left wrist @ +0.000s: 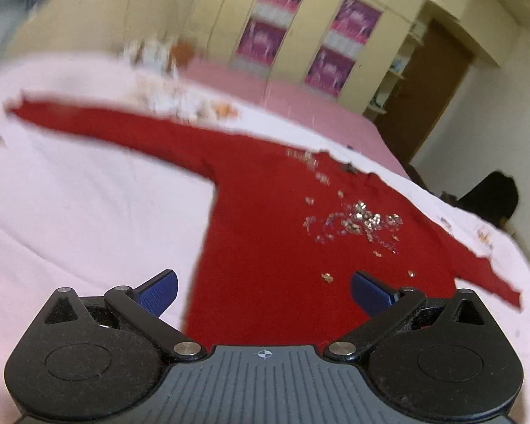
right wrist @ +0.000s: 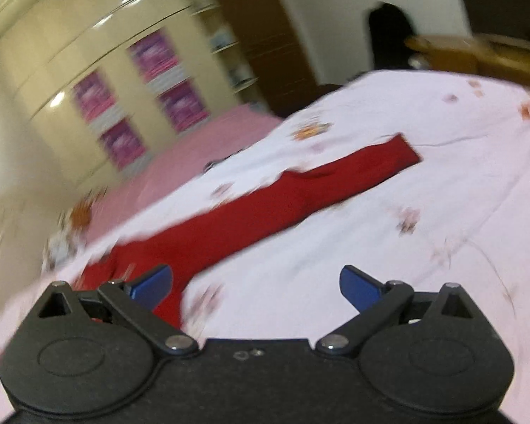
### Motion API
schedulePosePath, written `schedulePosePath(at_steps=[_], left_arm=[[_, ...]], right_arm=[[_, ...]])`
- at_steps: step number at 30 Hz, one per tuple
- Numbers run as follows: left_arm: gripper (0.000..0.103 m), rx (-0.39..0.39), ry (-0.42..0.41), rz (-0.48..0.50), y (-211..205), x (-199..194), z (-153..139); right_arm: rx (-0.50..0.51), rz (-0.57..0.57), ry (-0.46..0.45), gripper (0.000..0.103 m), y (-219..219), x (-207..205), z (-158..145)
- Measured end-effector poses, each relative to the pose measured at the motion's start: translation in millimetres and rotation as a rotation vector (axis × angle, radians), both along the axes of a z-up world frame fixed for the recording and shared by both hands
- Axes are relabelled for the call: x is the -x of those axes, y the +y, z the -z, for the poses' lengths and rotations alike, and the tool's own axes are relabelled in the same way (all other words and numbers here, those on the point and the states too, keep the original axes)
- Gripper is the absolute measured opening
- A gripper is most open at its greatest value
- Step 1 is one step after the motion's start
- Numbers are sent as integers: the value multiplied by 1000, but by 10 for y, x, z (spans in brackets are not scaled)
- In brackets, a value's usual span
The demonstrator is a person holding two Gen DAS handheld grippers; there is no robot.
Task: Fold small clothes
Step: 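Grasp a red sleeve cuff with the right gripper and lay it across the body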
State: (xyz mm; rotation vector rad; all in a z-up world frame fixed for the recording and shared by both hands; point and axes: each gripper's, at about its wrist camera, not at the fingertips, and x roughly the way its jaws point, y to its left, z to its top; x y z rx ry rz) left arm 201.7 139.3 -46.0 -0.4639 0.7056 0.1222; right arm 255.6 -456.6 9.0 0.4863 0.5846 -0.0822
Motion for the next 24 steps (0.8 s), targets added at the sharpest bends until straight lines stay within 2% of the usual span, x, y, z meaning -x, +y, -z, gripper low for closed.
schedulePosePath(at_steps=[1,3,5,6,8,12,17,20,22,24], left_arm=[[103,22,28,1,30,-102,96],[103,15,68,-33,58,-252,253],[103,-5,89,-73,79,-371,395],[103,-16,96,-96,86,-422,448],[103,-38,100,-154,164,-522,546],[103,-9,74,-240,370,-701,648],[103,20,38,-244,520,-881,663],[103,24,25,-250,533,-939,666],[103,23,26,-254,559,-959,653],[103,14,28,-248,606,-956,621]], right_arm=[[-43,37,-3,97,-188,-182,93],[-89,93,-7,94,-436,-450,261],[-126,143,3,72,-655,-717,450],[-154,176,20,54,-773,-860,567],[-196,221,42,57,-946,-1047,730],[-268,310,43,61,-1193,-1260,979],[-302,315,10,59,-1308,-1373,1075],[-289,302,12,49,-1337,-1430,1064],[-275,305,24,32,-1372,-1446,1064],[-272,311,35,21,-1420,-1437,1068]])
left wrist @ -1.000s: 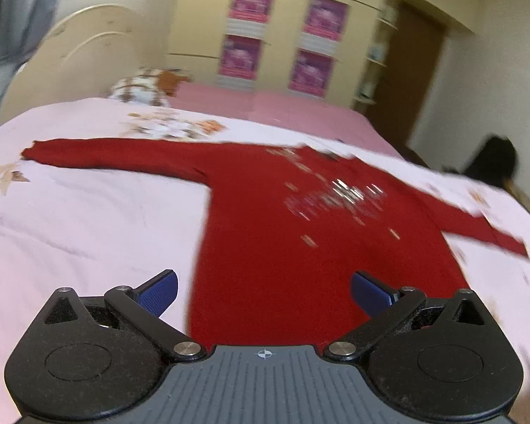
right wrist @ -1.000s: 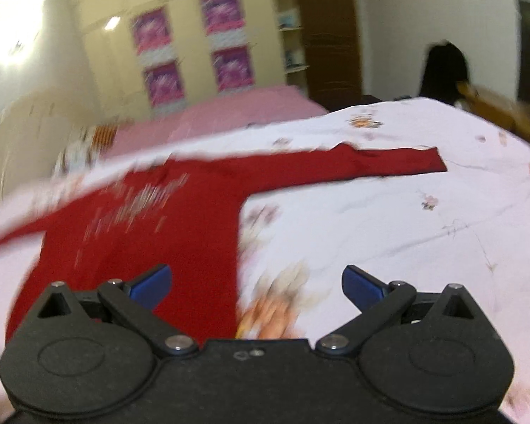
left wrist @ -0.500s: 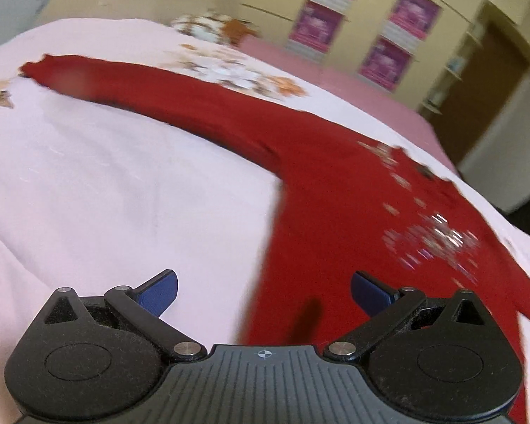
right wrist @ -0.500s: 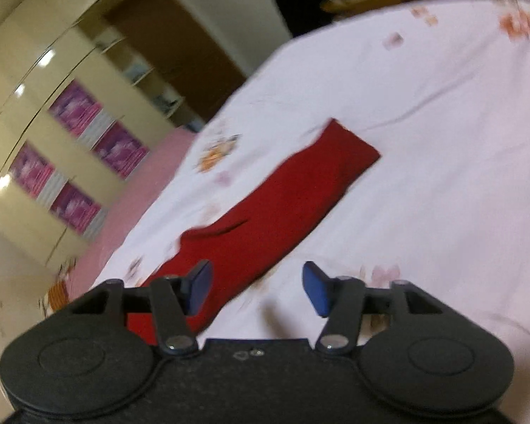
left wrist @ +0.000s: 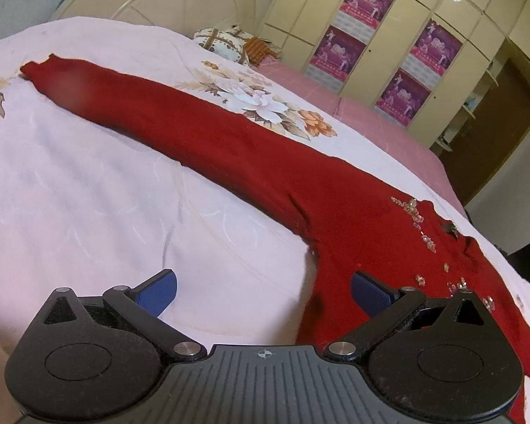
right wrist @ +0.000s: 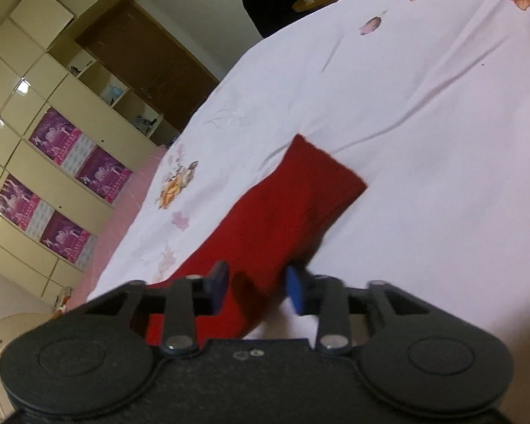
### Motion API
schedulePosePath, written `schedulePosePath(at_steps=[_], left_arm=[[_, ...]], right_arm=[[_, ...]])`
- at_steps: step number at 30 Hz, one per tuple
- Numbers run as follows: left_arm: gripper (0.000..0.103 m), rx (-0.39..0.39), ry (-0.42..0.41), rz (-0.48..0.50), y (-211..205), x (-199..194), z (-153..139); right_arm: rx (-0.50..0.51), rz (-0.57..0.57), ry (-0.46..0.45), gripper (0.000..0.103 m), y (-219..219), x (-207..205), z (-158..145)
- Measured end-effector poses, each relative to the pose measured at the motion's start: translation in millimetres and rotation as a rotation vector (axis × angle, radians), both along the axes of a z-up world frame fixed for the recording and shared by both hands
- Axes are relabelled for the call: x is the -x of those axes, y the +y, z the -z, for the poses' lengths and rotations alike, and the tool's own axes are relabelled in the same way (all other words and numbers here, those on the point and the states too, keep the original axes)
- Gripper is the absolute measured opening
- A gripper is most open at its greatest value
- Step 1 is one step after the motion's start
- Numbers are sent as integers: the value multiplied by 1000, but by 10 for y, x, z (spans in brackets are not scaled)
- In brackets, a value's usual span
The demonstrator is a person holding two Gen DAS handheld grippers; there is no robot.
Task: Fold small clothes
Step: 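Grasp a red sleeve cuff with the right gripper and lay it across the body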
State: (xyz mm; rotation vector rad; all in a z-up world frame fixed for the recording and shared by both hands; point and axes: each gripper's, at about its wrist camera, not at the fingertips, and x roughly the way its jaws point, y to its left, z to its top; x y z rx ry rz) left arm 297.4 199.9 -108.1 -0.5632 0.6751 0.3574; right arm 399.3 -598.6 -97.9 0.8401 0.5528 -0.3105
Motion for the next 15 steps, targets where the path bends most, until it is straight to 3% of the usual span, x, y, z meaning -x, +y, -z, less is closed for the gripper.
schedulePosePath(at_steps=[1,3,5,7,12,15], left_arm=[[103,-2,3,5,5,20,-15],[103,6,0,14,41,79,-33],[103,5,-2,16,81,137,-31],[103,7,-3,22,109,188,-18],[103,14,-2,17,154,242,-20],[103,8,2,2,182,207,-26]], right_arm=[[-3,4,5,13,-36,-6,7],[-9,21,17,10,-86,3,12],[-63,41,7,18,-112,45,8],[-111,41,-24,39,-79,111,3],[-323,28,-126,39,-26,140,179],[-346,59,-169,29,-68,144,213]])
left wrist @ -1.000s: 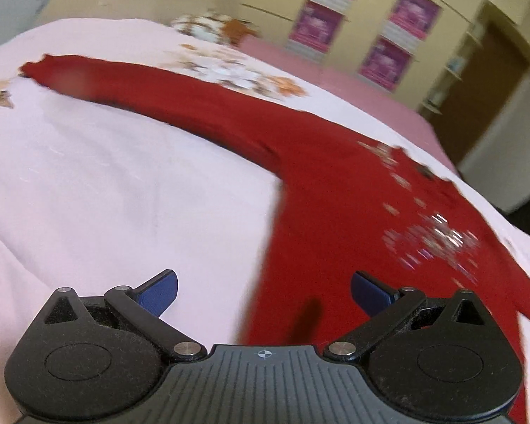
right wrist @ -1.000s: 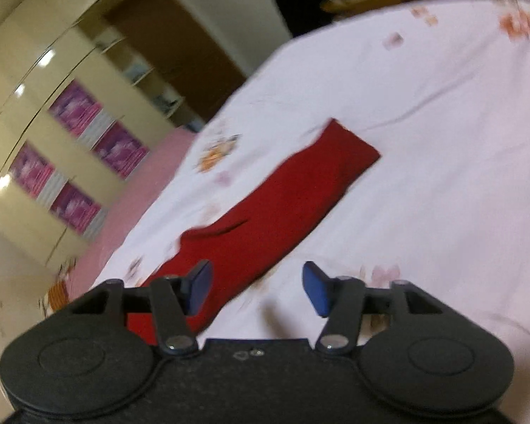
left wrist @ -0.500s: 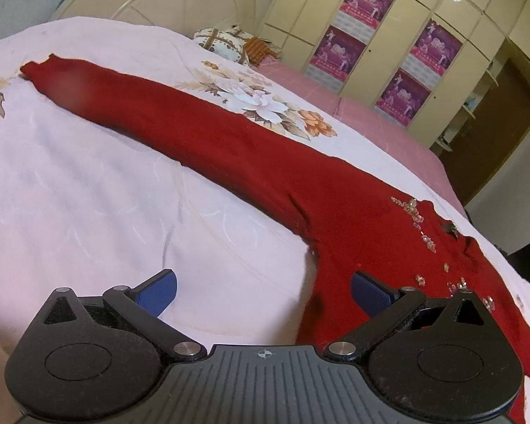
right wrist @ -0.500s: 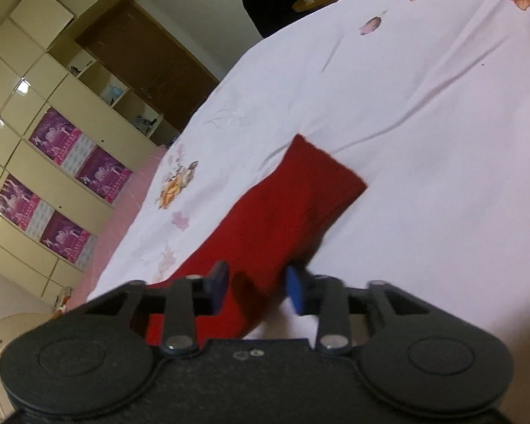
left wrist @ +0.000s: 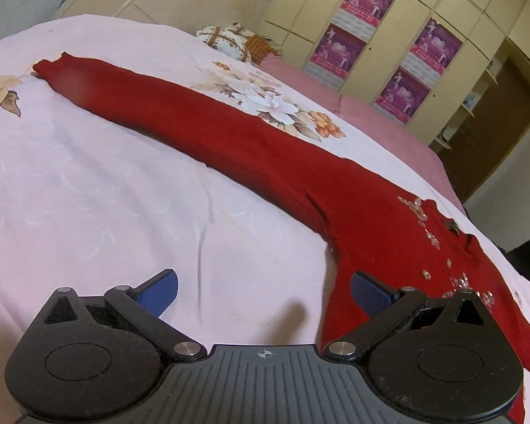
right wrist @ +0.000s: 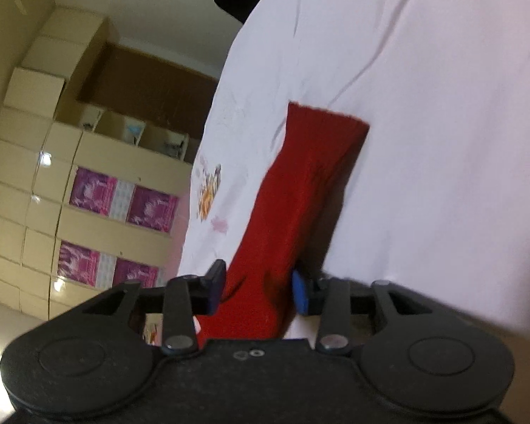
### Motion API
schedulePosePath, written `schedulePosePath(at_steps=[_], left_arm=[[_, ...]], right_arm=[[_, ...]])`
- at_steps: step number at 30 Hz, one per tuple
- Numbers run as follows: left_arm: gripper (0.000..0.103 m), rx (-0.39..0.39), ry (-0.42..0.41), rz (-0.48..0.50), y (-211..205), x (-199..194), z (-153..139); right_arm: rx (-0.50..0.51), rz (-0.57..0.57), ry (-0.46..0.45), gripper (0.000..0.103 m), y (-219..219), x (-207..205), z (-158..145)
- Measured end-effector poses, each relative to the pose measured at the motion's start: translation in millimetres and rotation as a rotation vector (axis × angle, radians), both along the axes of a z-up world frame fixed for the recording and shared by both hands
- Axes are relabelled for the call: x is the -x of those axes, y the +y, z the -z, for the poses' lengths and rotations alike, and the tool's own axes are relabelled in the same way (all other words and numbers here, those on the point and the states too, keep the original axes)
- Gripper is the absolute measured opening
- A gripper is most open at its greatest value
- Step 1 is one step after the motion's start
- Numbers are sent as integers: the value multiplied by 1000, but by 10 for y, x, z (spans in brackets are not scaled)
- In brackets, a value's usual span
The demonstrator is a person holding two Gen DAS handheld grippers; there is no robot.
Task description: Fold small clothes
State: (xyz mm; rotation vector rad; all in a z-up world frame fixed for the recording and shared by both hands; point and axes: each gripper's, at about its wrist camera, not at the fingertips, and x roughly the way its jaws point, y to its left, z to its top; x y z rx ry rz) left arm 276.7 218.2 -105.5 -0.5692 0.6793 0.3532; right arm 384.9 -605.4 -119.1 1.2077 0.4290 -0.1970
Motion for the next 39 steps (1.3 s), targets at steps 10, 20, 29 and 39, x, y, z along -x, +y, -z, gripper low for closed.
schedulePosePath(at_steps=[10,20,29,39], left_arm=[[103,-341,245,119,-190,-275,92],[102,-160,147,101,33,-7,-75],[102,-110,83,86,24,161,-153],[66,177,-87,248,-409,-594,-140]], right_arm=[[553,-57,251,6,416,-350,-481],[830,-608,-29,5,3011,-649,-1027],[786,-1065,-99,6,5044,-506,-771],[742,-1046,-163,39,4616,-257,-1010]])
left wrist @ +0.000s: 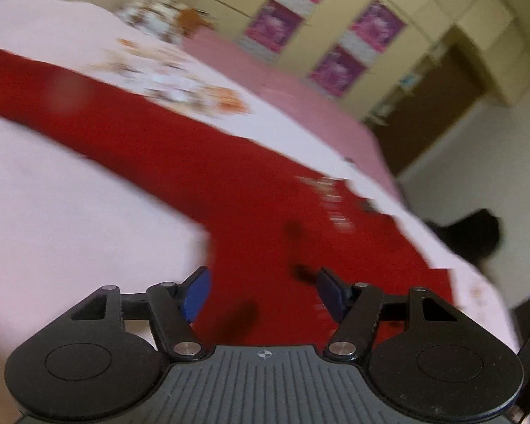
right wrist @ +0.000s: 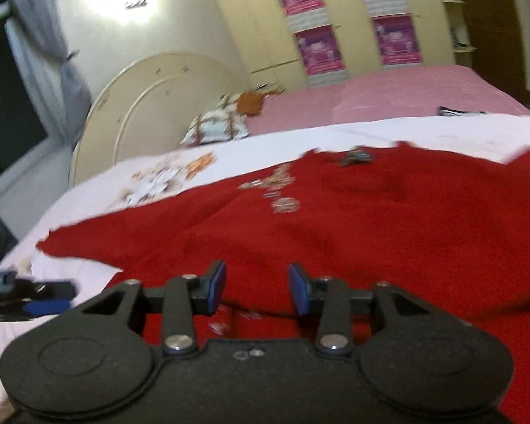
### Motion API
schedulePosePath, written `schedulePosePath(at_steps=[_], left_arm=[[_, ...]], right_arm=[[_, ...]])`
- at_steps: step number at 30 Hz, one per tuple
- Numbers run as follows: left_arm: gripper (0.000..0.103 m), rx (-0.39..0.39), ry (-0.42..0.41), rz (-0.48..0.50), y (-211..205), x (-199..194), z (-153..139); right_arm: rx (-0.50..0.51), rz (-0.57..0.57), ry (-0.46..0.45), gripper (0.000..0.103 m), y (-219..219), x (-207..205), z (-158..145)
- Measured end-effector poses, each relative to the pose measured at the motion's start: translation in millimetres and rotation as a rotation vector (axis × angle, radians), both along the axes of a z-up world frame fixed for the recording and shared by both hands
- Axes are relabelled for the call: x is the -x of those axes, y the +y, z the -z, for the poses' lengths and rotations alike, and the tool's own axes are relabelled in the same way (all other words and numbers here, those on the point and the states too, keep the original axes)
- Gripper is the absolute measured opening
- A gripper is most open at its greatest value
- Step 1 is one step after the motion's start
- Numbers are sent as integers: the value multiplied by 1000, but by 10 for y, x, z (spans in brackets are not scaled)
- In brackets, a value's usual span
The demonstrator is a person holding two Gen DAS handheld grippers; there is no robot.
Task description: Fold small clothes
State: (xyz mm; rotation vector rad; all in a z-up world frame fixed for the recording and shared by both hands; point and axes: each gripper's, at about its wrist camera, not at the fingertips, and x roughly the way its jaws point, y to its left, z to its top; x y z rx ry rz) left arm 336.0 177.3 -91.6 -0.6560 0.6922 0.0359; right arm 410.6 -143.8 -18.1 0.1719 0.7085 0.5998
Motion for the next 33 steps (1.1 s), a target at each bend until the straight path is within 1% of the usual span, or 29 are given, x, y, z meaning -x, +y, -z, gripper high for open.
schedulePosePath(at_steps=[1,4,6,9,11,12,13,15,17,19,20,22,23,25,28,30,31,33], left_arm=[[66,8,1,33,-107,-143,17],[66,-1,66,81,-379,-526,117],[66,10,95,76,-485,-696,197],[65,21,76,61,-569,-859,215],[14,15,72,85,-625,-965,240],[4,13,87,102,-623,-1000,267],[4,3,82,110,-630,-1007,263],[4,-42,33,132,-618,-997,149],[4,-62,-2,136,-536,-998,40],[4,-81,-10,131,-421,-989,-29],[4,-85,-11,128,-367,-977,-42],[4,-93,-1,117,-268,-962,-38],[4,-89,6,113,-222,-961,-17],[4,-70,17,118,-140,-976,48],[4,-69,28,116,-119,-996,109],[4,-63,31,109,-92,-1002,132],[4,-59,27,104,-74,-995,142],[4,-61,25,102,-43,-1010,140]], right_arm=[[-8,21,3,39,-146,37,-29],[-24,83,22,39,-525,127,-5],[-28,127,25,39,-692,180,38],[-40,189,29,39,-919,248,82],[-54,234,39,40,-1044,275,135],[-65,253,47,40,-1085,272,183],[-85,276,61,40,-1172,270,198],[-134,315,99,40,-1301,235,296],[-218,358,147,43,-1502,194,363],[-327,388,201,58,-1656,139,442],[-397,403,234,59,-1731,102,501],[-514,426,289,59,-1858,48,608],[-558,436,308,59,-1899,26,649],[-622,459,344,58,-1965,-14,747],[-731,493,408,57,-2035,-64,897],[-791,520,439,52,-2071,-93,982],[-805,532,446,50,-2084,-104,1003],[-815,541,456,50,-2106,-138,1009]])
